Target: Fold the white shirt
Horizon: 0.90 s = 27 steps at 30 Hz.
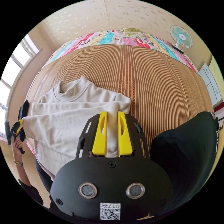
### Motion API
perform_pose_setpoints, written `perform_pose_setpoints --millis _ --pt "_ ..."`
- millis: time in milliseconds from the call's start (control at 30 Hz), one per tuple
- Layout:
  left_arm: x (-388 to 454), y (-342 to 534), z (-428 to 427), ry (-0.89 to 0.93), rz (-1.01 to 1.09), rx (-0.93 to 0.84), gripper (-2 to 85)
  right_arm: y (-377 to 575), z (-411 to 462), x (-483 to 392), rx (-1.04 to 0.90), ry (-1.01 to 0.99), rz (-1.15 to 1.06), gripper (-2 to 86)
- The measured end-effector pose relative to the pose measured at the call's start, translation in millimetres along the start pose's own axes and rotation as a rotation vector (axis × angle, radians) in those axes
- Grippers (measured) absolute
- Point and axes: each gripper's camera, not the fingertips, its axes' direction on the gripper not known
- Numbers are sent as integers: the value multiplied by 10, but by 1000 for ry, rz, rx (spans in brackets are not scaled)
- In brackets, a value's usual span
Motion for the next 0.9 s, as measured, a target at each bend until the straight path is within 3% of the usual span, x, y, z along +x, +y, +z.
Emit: perform_pose_setpoints --millis 200,367,467,667,800,900 --pt "175 -413 -76 -22 159 10 0 282 -314 120 206 4 67 41" --pt "-351 -840 319 -127 44 -59 19 249 142 250 92 16 67 42" --pt "-741 -735 256 -110 -63 -13 69 395 90 286 34 -25 69 52" --pt "-374 498 64 -240 99 -4 122 1633 -716 297 149 -265 -54 72" --pt "155 2031 444 -340 189 63 104 2558 -544 330 53 -272 -50 74" --pt "142 2530 850 -417 133 11 86 2950 -287 282 -33 -278 -29 63"
